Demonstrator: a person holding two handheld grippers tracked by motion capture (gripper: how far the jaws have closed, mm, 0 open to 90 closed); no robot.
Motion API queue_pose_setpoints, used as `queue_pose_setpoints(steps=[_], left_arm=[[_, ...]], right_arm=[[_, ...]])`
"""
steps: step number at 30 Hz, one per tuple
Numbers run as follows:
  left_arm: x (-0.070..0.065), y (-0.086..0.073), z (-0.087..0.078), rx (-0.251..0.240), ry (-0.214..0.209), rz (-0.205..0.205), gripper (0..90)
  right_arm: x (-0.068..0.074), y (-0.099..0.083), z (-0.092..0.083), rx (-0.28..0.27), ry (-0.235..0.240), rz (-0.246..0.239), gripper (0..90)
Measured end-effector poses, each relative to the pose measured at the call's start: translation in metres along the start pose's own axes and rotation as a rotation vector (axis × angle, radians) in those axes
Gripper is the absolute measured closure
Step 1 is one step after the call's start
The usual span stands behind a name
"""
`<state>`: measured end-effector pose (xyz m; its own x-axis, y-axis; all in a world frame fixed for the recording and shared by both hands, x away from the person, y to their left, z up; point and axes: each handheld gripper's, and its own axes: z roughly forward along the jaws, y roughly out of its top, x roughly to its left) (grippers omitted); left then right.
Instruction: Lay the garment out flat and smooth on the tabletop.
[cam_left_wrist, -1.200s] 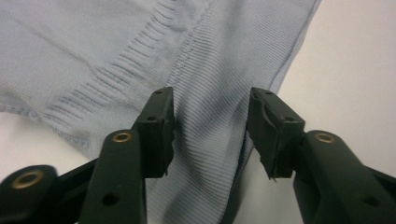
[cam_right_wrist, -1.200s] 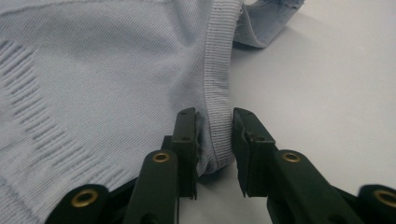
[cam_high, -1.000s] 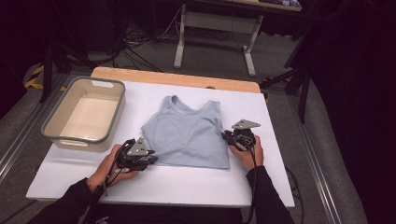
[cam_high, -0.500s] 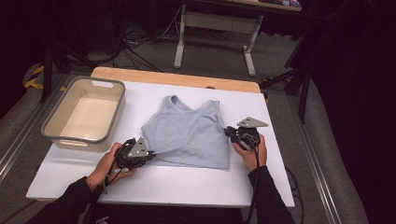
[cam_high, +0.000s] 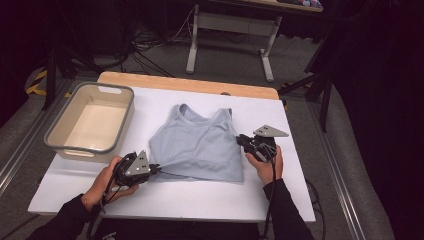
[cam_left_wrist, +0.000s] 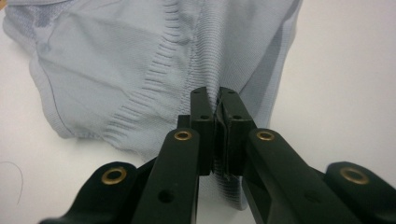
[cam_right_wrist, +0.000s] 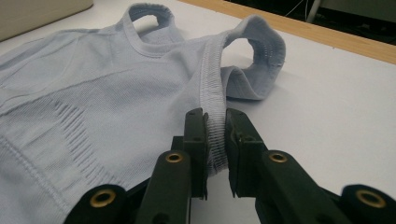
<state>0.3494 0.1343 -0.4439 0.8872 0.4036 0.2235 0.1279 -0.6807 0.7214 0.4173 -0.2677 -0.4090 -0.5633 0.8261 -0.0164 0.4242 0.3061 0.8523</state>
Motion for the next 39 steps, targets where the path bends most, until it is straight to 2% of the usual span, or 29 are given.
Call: queue_pose_setpoints(steps=[3,6,8,10,11,12,14,15,16,19,21,23,25,26,28,29,31,33,35,37,38,39], left_arm=[[-0.004,0.001,0.001,-0.001,-0.016,0.0,85.9],[-0.007,0.002,0.003,0.002,-0.018,0.011,85.7],[-0.009,0.003,0.007,-0.004,-0.029,-0.01,85.1],[-0.01,0.002,0.009,-0.005,-0.033,-0.012,79.2],[-0.011,0.002,0.011,-0.008,-0.016,-0.015,79.2],[-0.01,0.001,0.011,-0.01,-0.023,-0.018,72.3],[-0.01,-0.002,0.008,-0.032,-0.024,-0.023,66.4],[-0.009,-0.003,0.007,-0.038,-0.018,-0.038,56.7],[-0.007,-0.008,0.005,-0.04,-0.01,-0.061,54.3],[-0.007,-0.016,0.005,-0.026,-0.003,-0.078,43.5],[-0.008,-0.021,0.005,-0.018,-0.018,-0.109,39.6],[-0.01,-0.023,0.003,-0.02,-0.046,-0.127,44.7],[-0.011,-0.024,0.003,-0.021,-0.054,-0.132,44.6],[-0.013,-0.026,0.003,0.01,-0.036,-0.135,43.0],[-0.01,-0.028,0.003,0.012,-0.037,-0.161,41.7],[-0.009,-0.029,0.004,0.013,-0.036,-0.183,40.4],[-0.007,-0.028,0.005,0.014,-0.039,-0.189,43.1],[-0.006,-0.028,0.006,0.016,-0.036,-0.191,43.6],[-0.006,-0.026,0.006,0.018,-0.025,-0.159,56.2],[-0.005,-0.024,0.008,0.03,0.015,-0.127,70.5],[-0.005,-0.024,0.008,0.035,0.018,-0.118,77.2],[-0.003,-0.024,0.008,0.04,0.017,-0.108,79.4]], right_arm=[[0.001,0.001,-0.005,0.016,-0.033,-0.01,79.0],[0.001,0.0,-0.01,0.016,-0.039,-0.007,79.0],[0.001,-0.002,-0.012,0.023,-0.056,-0.01,78.3],[0.0,-0.003,-0.012,0.027,-0.072,-0.014,80.2],[-0.001,-0.004,-0.013,0.034,-0.111,-0.026,80.0],[-0.004,-0.007,-0.013,0.055,-0.152,-0.041,80.0],[-0.01,-0.014,-0.011,0.062,-0.108,0.009,79.9],[-0.011,-0.016,-0.011,0.067,-0.106,0.011,79.1],[-0.01,-0.02,-0.012,0.064,-0.099,-0.004,76.9],[-0.004,-0.026,-0.015,0.043,-0.08,-0.022,70.3],[-0.001,-0.031,-0.017,0.045,-0.063,-0.015,64.2],[0.003,-0.038,-0.021,0.021,-0.005,0.028,58.6],[0.009,-0.045,-0.023,0.03,0.021,0.006,56.3],[0.014,-0.05,-0.025,0.054,0.01,-0.019,54.5],[0.018,-0.058,-0.026,0.077,0.017,-0.021,53.9],[0.019,-0.062,-0.026,0.085,0.023,-0.007,52.3],[0.017,-0.07,-0.025,0.098,0.037,0.044,50.7],[0.017,-0.071,-0.025,0.106,0.035,0.055,51.4],[0.018,-0.07,-0.026,0.103,0.051,0.057,60.2],[0.02,-0.07,-0.022,0.151,0.046,0.039,64.1],[0.022,-0.069,-0.022,0.155,0.045,0.028,65.7],[0.022,-0.069,-0.021,0.157,0.045,0.028,66.9]])
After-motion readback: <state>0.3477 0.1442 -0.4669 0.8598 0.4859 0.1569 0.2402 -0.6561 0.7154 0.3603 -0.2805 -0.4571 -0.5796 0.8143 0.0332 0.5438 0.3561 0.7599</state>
